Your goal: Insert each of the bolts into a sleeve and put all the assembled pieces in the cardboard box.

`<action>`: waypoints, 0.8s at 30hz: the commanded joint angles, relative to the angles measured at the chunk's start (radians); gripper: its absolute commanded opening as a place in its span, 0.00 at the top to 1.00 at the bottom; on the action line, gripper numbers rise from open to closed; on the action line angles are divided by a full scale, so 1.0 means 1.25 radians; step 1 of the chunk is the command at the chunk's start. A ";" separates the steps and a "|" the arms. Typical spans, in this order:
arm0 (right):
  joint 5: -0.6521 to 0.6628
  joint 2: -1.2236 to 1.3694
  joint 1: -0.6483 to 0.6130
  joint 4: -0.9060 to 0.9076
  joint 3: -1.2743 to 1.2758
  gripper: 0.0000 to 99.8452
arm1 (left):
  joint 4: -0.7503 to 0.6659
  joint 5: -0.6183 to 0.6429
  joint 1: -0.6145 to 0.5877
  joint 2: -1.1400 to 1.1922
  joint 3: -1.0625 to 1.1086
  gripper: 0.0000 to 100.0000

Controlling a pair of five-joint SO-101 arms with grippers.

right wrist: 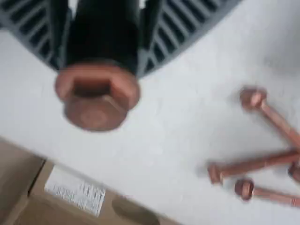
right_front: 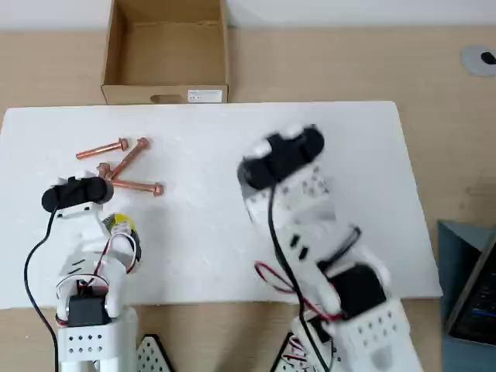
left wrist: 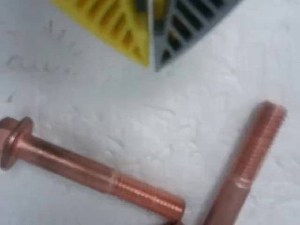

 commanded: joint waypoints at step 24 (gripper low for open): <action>0.102 1.002 0.039 -0.471 -0.726 0.99 | -0.011 0.000 -0.001 -0.007 0.000 1.00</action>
